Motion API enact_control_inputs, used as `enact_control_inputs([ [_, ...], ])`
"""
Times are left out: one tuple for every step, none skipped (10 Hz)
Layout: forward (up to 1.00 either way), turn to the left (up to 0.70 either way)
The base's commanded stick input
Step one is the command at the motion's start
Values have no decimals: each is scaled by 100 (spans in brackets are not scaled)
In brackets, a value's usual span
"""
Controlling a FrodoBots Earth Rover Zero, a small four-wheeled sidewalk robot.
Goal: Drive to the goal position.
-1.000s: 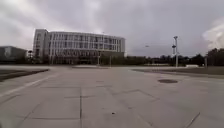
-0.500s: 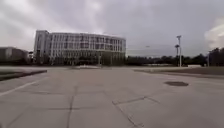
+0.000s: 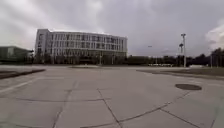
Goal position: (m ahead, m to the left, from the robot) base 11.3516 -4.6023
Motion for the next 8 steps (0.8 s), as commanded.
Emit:
enact_control_inputs([
  [100, 0],
  [100, 0],
  [100, 0],
  [100, 0],
  [100, 0],
  [100, 0],
  [100, 0],
  [100, 0],
])
